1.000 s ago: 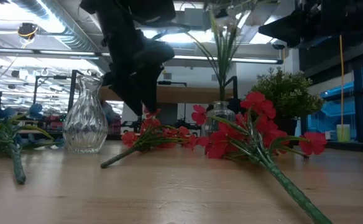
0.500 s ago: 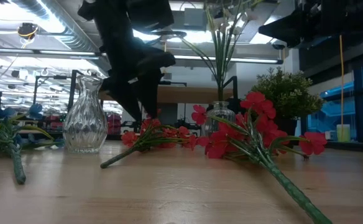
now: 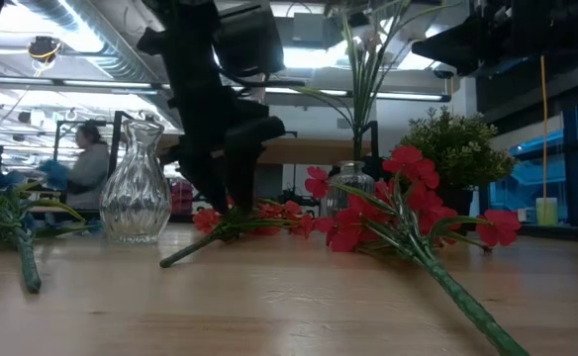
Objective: Pick and place flowers into a vace then onto a shelf
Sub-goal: Put the left orange flowers into the right transparent vase
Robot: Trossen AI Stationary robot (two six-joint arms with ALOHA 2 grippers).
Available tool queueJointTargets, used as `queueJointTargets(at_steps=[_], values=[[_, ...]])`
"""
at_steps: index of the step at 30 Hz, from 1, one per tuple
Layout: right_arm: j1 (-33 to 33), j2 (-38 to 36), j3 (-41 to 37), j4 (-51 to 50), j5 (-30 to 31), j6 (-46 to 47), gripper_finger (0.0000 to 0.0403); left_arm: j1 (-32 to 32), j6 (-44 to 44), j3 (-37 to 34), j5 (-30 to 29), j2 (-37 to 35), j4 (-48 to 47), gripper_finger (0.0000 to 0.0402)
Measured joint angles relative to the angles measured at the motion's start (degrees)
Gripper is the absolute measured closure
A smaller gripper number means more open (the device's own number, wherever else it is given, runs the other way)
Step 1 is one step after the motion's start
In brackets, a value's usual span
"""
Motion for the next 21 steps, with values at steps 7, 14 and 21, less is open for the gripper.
queueJointTargets(at_steps=[7,14,21], values=[[-0.01,0.0,0.0,-0.27,0.01,-0.01,0.0398,0.57,0.52,0.0,2.1,0.01,-0.03,0.0204],[-0.01,0.0,0.0,-0.6,0.0,0.0,0.0398,0.57,1.94,0.0,2.1,0.01,-0.07,0.0276],[0.0,0.0,0.0,-0.97,0.0,1.5,0.0398,0.57,2.74,0.02,1.51,0.01,-0.07,0.0387]])
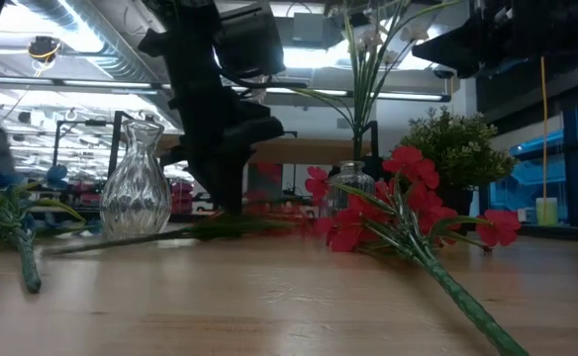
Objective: Pick and place flowers into a vace then onto a shelf
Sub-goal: Put the left orange flowers into the right transparent vase
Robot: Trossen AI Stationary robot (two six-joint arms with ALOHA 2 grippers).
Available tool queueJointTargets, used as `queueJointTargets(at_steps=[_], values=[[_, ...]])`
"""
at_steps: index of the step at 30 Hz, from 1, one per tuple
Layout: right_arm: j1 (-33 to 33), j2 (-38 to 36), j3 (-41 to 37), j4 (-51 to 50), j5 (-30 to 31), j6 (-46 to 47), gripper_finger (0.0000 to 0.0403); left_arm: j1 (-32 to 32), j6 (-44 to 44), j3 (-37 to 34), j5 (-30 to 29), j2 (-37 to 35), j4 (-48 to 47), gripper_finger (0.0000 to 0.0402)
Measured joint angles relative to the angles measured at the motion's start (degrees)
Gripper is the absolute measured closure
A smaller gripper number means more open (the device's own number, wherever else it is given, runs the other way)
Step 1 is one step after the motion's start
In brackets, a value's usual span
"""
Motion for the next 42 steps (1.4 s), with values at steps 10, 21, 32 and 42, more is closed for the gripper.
queueJointTargets(at_steps=[10,21,32,42], values=[[-0.02,0.02,0.0,-0.51,0.0,0.01,0.0398,0.0,0.95,0.09,-4.36,-3.87,-0.29,0.0397],[0.0,0.02,0.0,-0.61,0.0,0.15,0.0398,-1.36,0.73,0.07,-9.9,-12.98,-1.81,0.0398],[0.0,0.02,0.0,-0.57,0.0,0.0,0.0398,-4.16,-0.24,0.07,-10.04,-17.82,-2.68,0.0398],[0.0,0.02,0.0,-0.55,0.0,0.2,0.0398,-6.38,1.32,0.07,-12.53,-24.09,-2.98,0.0398]])
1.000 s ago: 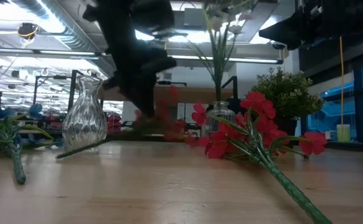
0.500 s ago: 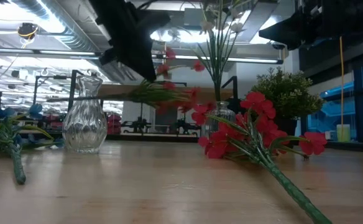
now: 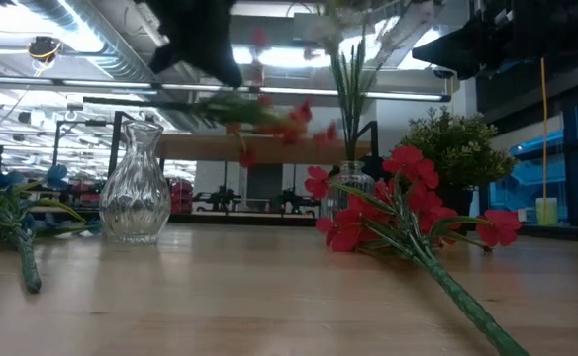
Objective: Pick and place flowers into a vace then onto a shelf
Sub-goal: Put the left orange flowers into the right transparent vase
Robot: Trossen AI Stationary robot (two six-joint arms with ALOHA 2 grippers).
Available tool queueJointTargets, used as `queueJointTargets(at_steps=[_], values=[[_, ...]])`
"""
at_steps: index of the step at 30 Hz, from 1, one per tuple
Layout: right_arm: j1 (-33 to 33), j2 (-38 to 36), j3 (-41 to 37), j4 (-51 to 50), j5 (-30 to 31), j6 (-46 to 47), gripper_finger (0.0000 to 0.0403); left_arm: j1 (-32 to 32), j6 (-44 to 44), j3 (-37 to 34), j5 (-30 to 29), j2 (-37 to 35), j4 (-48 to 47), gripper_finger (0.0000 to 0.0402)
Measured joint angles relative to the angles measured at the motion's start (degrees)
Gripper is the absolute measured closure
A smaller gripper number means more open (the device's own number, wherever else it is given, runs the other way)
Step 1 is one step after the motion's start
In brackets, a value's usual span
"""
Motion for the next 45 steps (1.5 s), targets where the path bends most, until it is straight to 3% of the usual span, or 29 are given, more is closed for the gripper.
queueJointTargets(at_steps=[12,18,28,34,45], values=[[-0.01,0.0,0.0,0.18,0.0,0.0,0.0398,-0.35,4.73,0.0,-6.26,-6.12,-0.6,0.0398],[0.0,0.0,0.0,0.22,0.0,0.0,0.0398,-0.35,6.08,0.0,-6.42,-8.14,-0.07,0.0398],[-0.01,0.0,0.0,0.2,0.0,0.0,0.0398,-2.09,0.89,0.0,3.55,-9.63,-0.07,0.0398],[-0.02,0.0,0.0,0.16,0.0,0.01,0.0398,-4.56,-0.63,0.0,4.18,-10.25,0.38,0.0398],[0.0,0.0,0.0,0.16,0.0,0.02,0.0398,-7.0,4.88,0.0,-6.11,-15.07,1.16,0.0398]])
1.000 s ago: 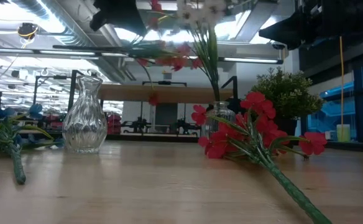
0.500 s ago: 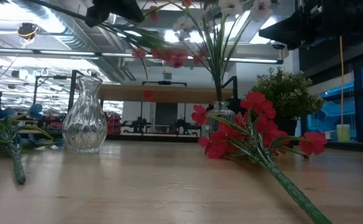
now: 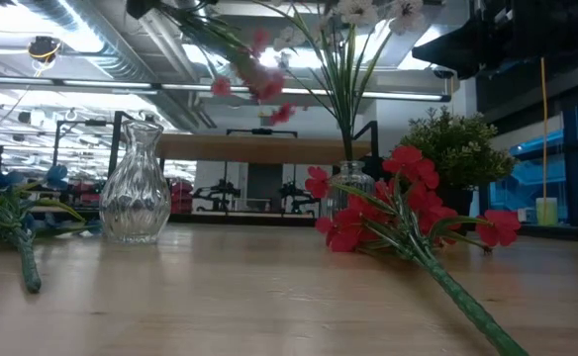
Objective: Pick and place flowers into a vace then onto a shelf
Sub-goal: Put the left orange flowers into the right transparent vase
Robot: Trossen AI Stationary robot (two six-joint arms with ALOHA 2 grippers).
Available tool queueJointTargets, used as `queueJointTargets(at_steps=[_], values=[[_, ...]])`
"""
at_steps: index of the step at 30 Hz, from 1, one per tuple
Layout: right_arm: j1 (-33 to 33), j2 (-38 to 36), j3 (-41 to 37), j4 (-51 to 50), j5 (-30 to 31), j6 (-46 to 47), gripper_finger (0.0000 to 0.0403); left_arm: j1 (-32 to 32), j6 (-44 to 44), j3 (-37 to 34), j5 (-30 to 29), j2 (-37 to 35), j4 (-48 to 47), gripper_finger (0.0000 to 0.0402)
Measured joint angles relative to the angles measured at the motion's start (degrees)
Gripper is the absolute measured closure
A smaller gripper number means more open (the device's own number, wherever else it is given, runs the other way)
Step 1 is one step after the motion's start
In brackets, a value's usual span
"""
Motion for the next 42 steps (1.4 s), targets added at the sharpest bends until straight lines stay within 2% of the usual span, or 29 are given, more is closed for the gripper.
queueJointTargets(at_steps=[3,9,16,24,33,37,42], values=[[-0.02,0.0,0.0,0.02,0.0,0.0,0.0398,0.15,2.46,0.0,-3.14,-0.85,0.01,0.0398],[-0.02,0.0,0.0,0.23,0.0,0.0,0.0398,0.17,6.04,0.0,-3.64,-1.78,-0.43,0.0398],[0.0,0.0,0.0,0.27,0.0,0.0,0.0398,0.52,12.56,0.0,-12.73,-2.06,-0.42,0.0398],[0.0,0.0,0.0,2.22,0.01,-0.22,0.0398,2.69,19.21,0.0,-16.67,-2.05,1.76,0.0398],[0.0,0.0,0.0,9.68,-0.04,-0.36,0.0398,4.62,35.48,0.0,-16.13,-2.03,17.03,0.0398],[-0.01,0.0,0.15,12.83,-4.03,-0.5,0.0395,5.36,41.48,0.0,-12.95,-1.16,23.0,0.0398],[0.01,0.94,3.67,13.26,-6.63,-0.56,0.0365,5.46,50.16,0.0,-7.88,1.98,31.9,0.0398]])
